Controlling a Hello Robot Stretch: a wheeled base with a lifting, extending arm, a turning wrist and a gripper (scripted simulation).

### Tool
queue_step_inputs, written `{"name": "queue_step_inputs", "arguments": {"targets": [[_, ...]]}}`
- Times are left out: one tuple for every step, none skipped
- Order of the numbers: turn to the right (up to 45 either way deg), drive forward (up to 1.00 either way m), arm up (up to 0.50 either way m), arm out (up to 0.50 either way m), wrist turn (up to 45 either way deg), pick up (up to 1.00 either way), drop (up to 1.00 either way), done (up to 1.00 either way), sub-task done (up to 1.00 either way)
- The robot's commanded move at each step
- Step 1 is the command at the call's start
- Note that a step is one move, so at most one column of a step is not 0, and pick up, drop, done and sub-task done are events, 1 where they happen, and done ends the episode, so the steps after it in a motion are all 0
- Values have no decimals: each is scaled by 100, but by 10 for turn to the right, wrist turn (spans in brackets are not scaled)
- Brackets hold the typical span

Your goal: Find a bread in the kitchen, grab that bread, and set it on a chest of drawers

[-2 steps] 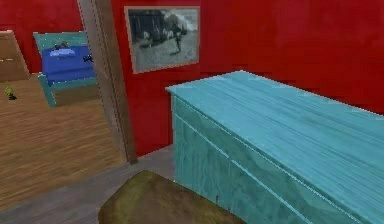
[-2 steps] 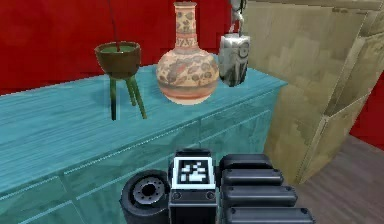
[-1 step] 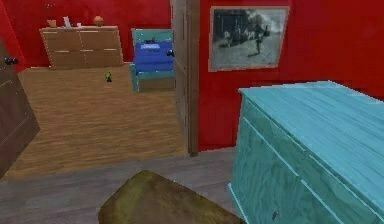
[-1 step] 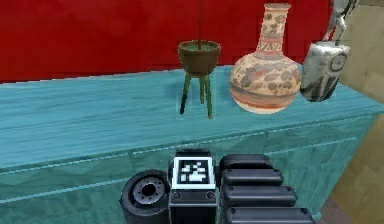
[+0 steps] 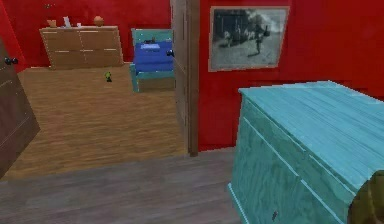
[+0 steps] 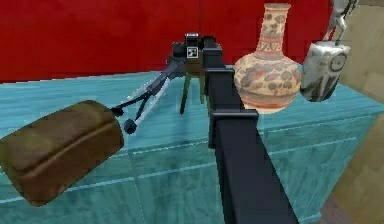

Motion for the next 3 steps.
{"name": "queue_step_inputs", "arguments": {"targets": [[0, 0, 0, 0, 450, 0, 0, 0, 0], [0, 0, 0, 0, 420, 0, 0, 0, 0], [0, 0, -12, 0, 0, 0, 0, 0, 0]]}}
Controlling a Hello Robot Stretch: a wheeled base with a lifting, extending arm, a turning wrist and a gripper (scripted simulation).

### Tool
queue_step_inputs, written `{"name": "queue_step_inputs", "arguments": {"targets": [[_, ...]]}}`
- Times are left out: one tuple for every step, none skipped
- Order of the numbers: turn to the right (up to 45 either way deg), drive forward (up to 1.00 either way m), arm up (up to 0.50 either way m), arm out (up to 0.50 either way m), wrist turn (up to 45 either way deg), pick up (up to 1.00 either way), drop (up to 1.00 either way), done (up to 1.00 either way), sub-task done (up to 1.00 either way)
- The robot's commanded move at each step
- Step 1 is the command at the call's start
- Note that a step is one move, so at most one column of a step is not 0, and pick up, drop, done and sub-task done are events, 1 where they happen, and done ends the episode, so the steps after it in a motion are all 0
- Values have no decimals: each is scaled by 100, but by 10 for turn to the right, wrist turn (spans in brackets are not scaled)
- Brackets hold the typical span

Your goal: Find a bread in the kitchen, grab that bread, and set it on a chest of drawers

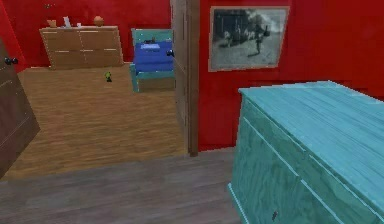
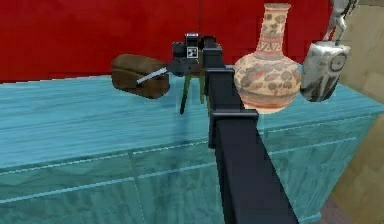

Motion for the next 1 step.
{"name": "queue_step_inputs", "arguments": {"targets": [[0, 0, 0, 0, 0, 0, 100, 0, 0]]}}
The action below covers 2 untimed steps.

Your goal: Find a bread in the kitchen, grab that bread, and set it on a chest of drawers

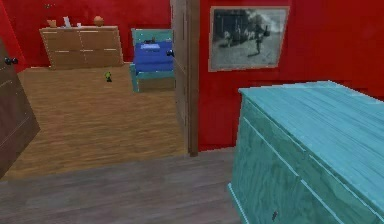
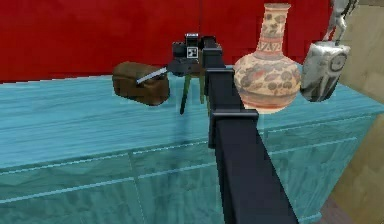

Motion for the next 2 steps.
{"name": "queue_step_inputs", "arguments": {"targets": [[0, 0, 0, -10, 0, 0, 0, 0, 0], [0, 0, 0, 0, 0, 0, 0, 100, 0]]}}
